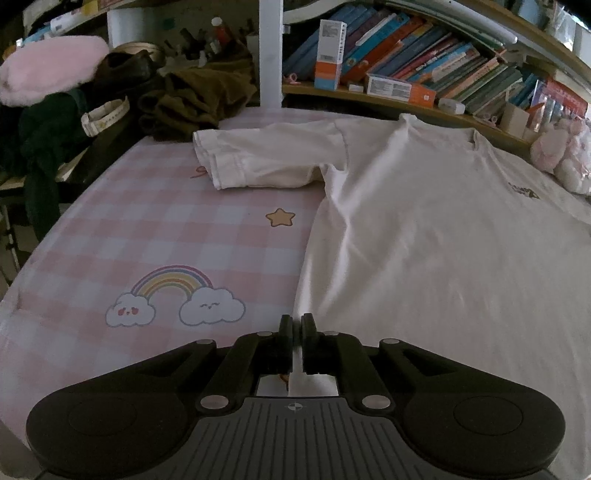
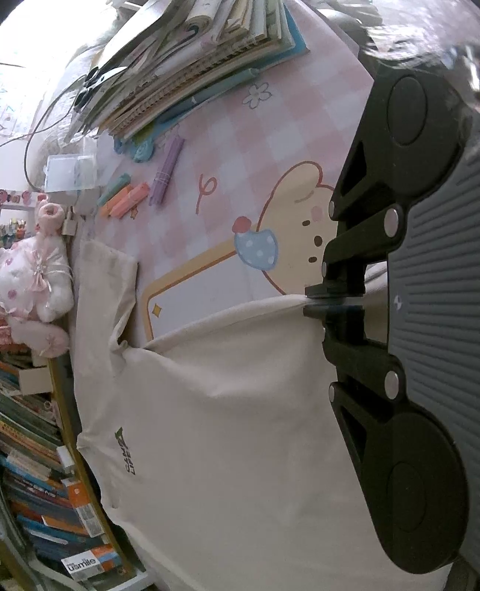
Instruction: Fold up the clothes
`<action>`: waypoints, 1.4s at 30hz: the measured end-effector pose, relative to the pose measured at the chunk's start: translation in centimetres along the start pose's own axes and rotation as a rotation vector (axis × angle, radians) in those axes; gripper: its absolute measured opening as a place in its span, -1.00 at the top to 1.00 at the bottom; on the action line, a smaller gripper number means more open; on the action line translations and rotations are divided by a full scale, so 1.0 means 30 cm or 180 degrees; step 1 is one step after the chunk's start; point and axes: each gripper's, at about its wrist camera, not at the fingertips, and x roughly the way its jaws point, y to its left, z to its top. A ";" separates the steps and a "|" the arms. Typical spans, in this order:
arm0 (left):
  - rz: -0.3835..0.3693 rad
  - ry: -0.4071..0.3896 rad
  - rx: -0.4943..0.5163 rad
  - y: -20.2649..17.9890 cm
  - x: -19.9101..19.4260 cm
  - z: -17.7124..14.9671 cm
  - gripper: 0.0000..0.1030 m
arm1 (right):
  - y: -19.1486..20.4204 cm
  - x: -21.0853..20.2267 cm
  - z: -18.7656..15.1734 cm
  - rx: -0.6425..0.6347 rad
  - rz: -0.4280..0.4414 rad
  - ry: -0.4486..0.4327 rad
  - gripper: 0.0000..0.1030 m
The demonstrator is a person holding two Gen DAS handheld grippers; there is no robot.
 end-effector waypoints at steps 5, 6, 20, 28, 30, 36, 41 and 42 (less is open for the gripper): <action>0.0073 -0.0009 -0.0008 -0.015 -0.024 0.012 0.37 | 0.009 -0.030 0.001 0.0088 -0.0049 -0.0137 0.49; 0.0077 -0.0059 -0.0003 -0.022 -0.036 0.017 0.31 | 0.014 -0.044 0.002 0.0098 -0.0051 -0.0195 0.25; -0.0210 -0.0355 0.0431 -0.246 -0.140 0.026 -0.64 | 0.136 -0.159 0.012 -0.0063 0.0048 -0.0551 -0.37; -0.0388 -0.0249 0.0577 -0.336 -0.139 -0.016 -0.66 | 0.169 -0.190 -0.010 -0.0161 0.0046 -0.0560 -0.51; -0.0398 -0.0242 0.0588 -0.340 -0.142 -0.023 -0.67 | 0.167 -0.190 -0.015 -0.0168 0.0032 -0.0539 -0.53; -0.0413 -0.0159 0.0496 -0.340 -0.128 -0.027 -0.68 | 0.153 -0.182 -0.021 -0.0129 0.0002 -0.0485 -0.54; -0.0425 -0.0116 0.0477 -0.361 -0.115 -0.022 -0.68 | 0.134 -0.166 -0.015 -0.0112 0.0000 -0.0445 -0.54; -0.0424 -0.0112 0.0493 -0.371 -0.113 -0.020 -0.68 | 0.127 -0.160 -0.012 -0.0101 -0.0002 -0.0435 -0.54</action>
